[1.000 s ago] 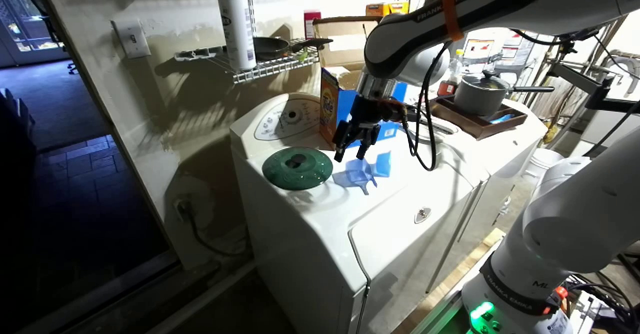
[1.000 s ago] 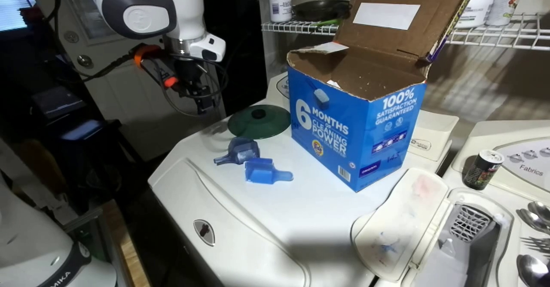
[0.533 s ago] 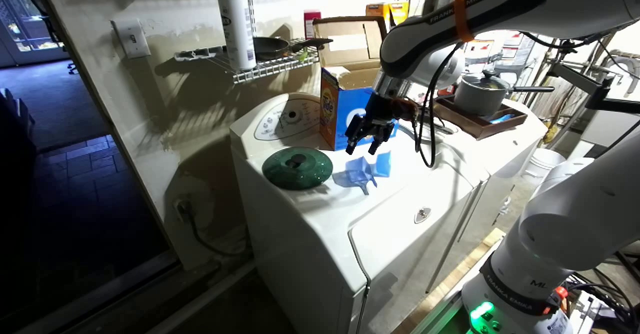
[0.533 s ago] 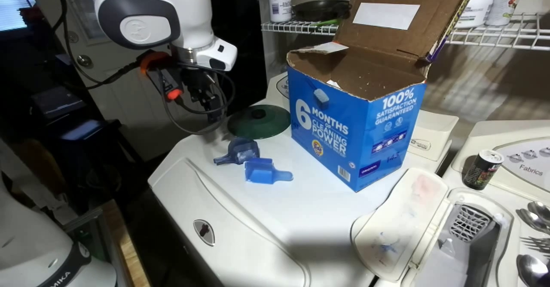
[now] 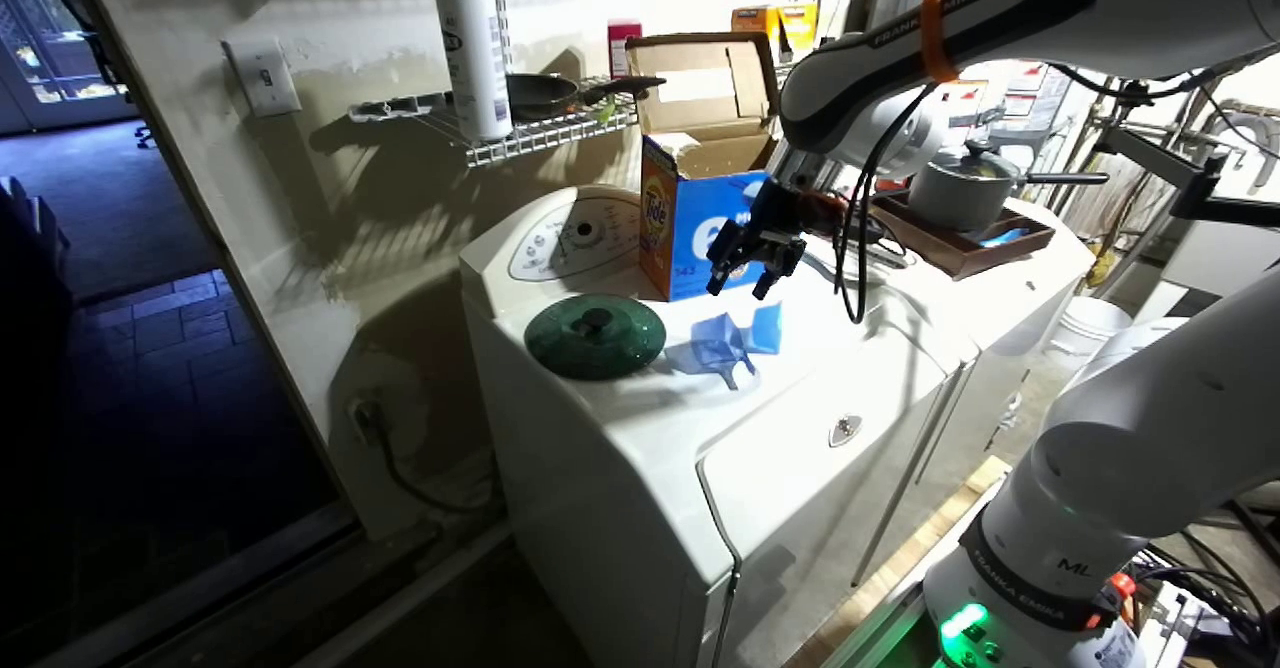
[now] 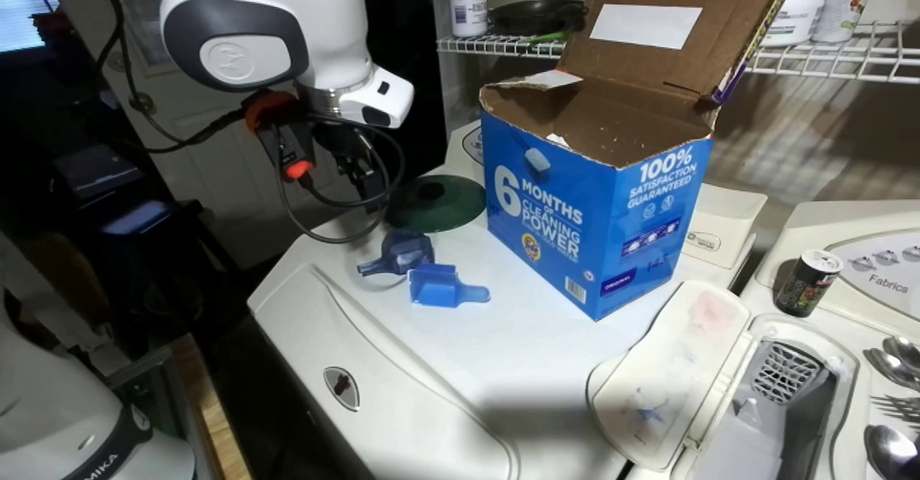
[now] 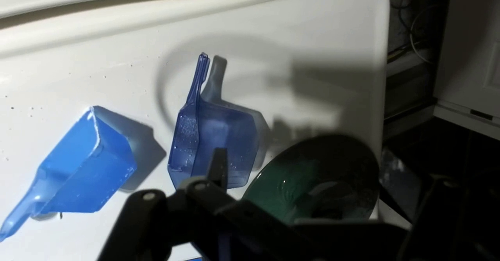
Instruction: Turn the blue cups over
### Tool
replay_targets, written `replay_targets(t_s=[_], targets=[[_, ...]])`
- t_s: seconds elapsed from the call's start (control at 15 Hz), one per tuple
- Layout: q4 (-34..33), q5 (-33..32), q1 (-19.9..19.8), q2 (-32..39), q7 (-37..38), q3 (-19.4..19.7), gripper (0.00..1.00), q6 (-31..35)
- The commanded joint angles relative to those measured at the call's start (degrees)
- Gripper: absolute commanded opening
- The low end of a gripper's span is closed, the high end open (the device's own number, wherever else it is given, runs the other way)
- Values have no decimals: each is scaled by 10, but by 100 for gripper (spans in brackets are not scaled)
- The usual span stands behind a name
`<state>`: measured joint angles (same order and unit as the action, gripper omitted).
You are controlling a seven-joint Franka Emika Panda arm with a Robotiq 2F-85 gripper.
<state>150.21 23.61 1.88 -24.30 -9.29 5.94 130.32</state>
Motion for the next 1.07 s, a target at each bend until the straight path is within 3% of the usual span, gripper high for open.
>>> replay_targets(t_s=[0.0,0.6,1.0], targets=[[-1,-8,-4,6,7,-1,100,4],[-13,31,-9,80,-45,51,100,32],[-35,129,-2,132,-148,74,100,35]])
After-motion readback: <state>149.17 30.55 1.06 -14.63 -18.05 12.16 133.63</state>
